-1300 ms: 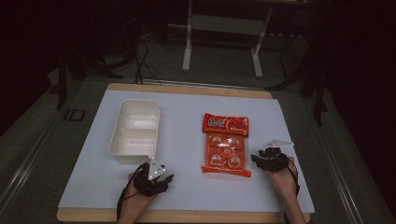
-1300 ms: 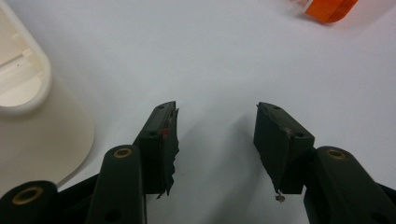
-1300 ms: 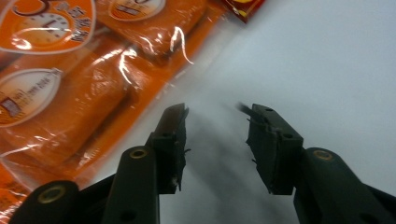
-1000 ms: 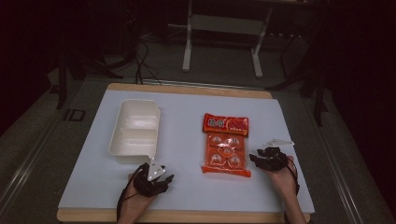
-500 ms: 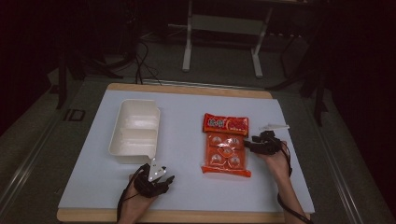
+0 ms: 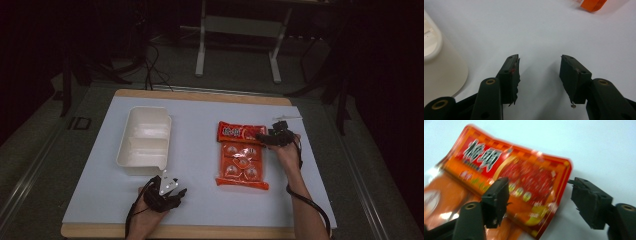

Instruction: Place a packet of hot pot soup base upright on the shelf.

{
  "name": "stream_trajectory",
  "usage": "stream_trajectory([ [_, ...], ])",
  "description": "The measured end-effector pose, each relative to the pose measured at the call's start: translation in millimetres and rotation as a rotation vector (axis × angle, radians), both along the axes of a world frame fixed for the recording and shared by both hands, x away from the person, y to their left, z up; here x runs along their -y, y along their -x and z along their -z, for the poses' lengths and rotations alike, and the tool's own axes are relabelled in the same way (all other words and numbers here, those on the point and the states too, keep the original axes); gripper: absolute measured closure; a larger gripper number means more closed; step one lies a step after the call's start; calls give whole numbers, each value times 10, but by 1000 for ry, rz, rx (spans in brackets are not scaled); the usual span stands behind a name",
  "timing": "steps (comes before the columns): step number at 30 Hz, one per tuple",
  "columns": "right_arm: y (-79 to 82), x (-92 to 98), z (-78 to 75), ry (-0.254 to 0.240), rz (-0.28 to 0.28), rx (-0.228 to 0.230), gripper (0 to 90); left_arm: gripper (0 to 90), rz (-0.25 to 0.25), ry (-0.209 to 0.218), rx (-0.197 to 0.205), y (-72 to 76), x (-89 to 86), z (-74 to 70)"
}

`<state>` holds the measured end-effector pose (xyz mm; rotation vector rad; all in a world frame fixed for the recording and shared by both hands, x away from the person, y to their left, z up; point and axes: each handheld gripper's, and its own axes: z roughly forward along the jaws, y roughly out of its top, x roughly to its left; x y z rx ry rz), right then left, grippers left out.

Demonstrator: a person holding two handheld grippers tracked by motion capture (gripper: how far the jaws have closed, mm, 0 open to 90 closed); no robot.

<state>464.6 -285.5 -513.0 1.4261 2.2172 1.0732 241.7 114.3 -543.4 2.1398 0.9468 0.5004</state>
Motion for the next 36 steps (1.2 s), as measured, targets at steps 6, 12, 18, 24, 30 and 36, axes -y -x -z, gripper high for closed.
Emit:
stream_trajectory([
  [6,-163,-4,67,-49,13,-63,331,500,2,-1,1,2,3,0],
  [12,-138,-17,73,-154,-25,-47,431,499,3,-4,4,4,5,1],
  [18,-55,-43,15,-168,-128,10,404,499,4,-4,4,4,6,1],
  [24,1,-144,-18,-174,-281,17,427,499,4,-3,3,3,5,1],
  [30,20,-385,-38,-32,-337,15,510,500,5,-7,7,8,9,1],
  [36,-40,-609,-67,171,-356,12,649,500,8,-8,7,10,10,0],
])
